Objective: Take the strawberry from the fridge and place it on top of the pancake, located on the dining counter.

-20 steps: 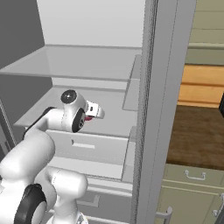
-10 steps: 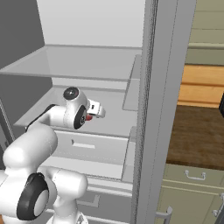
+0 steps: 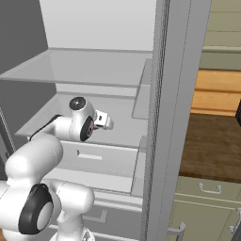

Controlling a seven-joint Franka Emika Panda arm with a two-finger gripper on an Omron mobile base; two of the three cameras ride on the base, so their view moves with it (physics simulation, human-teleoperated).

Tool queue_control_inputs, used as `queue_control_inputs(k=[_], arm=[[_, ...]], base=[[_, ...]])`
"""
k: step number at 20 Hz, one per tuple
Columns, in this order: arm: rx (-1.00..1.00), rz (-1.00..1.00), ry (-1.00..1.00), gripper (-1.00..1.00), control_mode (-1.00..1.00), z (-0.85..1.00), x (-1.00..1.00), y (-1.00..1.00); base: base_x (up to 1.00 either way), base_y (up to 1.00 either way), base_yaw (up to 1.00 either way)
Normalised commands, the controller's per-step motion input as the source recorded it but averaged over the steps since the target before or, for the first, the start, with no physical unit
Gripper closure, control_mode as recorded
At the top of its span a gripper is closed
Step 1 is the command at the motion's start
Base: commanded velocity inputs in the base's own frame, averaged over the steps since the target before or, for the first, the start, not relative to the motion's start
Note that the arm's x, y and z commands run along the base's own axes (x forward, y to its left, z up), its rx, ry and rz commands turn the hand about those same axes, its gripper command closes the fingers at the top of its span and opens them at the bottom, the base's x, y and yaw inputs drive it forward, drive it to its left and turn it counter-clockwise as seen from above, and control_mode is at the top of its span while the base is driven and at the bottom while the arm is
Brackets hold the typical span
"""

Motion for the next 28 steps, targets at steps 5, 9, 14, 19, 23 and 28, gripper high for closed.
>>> queue_control_inputs(k=[5,9,14,19,23,28], arm=[[0.0,0.0,0.03,1.0,-1.0,-0.19,0.0,0.0],[0.0,0.0,0.03,1.0,-1.0,-0.12,0.0,0.0],[0.0,0.0,0.0,1.0,-1.0,-0.02,0.0,0.0],[0.0,-0.02,0.0,1.0,-1.0,0.0,-0.34,0.0],[0.0,-0.01,0.0,1.0,-1.0,0.07,-0.91,0.01],[0.0,0.0,0.0,1.0,-1.0,0.58,-1.0,0.38]], base=[[0.0,0.0,0.0],[0.0,0.0,0.0],[0.0,0.0,0.0],[0.0,0.0,0.0],[0.0,0.0,0.0],[0.0,0.0,0.0]])
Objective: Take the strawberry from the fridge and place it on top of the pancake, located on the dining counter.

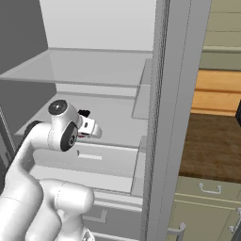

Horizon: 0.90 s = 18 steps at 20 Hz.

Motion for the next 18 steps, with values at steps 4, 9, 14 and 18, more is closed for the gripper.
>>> queue_control_inputs(k=[4,9,14,18], arm=[[0.0,0.0,0.0,1.0,-1.0,0.86,-1.0,0.43],[0.04,0.02,0.06,1.0,-1.0,0.62,-1.0,0.02],[0.05,0.07,0.05,1.0,-1.0,0.35,-0.87,-0.06],[-0.03,0.03,0.03,1.0,-1.0,-0.24,-0.16,0.0]], base=[[0.0,0.0,0.0],[0.0,0.0,0.0],[0.0,0.0,0.0],[0.0,0.0,0.0]])
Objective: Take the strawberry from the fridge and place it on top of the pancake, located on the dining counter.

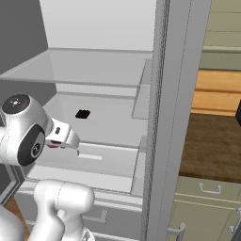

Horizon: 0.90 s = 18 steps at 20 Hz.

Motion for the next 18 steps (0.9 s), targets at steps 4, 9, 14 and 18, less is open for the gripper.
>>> queue_control_inputs(k=[4,9,14,18], arm=[[-0.03,0.0,0.0,1.0,-1.0,-0.17,-0.03,0.0],[0.0,0.0,0.0,1.0,-1.0,0.0,0.0,0.0],[0.0,0.0,-0.01,1.0,1.0,0.0,-0.05,0.02],[0.0,0.0,0.0,1.0,1.0,0.0,0.0,0.0]], base=[[0.0,0.0,0.0],[0.0,0.0,0.0],[-0.09,0.04,0.03],[-0.65,0.21,0.26]])
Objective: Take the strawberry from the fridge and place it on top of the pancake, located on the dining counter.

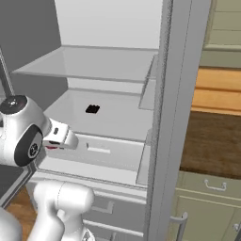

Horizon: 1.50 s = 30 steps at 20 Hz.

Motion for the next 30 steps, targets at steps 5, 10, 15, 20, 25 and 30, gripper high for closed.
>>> queue_control_inputs(k=[5,10,15,20,25,30], arm=[[0.0,0.0,0.0,1.0,1.0,0.0,0.0,0.0],[0.0,0.0,0.0,1.0,1.0,0.0,0.0,0.0],[0.0,0.0,0.0,1.0,1.0,0.0,0.0,0.0],[0.0,0.0,0.0,1.0,1.0,0.0,0.0,0.0],[0.0,0.0,0.0,1.0,1.0,0.0,0.0,0.0],[0.0,0.0,0.0,1.0,1.0,0.0,0.0,0.0]], base=[[-0.76,0.14,0.35],[-0.38,0.01,0.75],[-0.4,-0.01,0.78],[-0.57,0.0,0.79],[-0.77,0.0,0.75],[-0.97,0.16,0.66]])
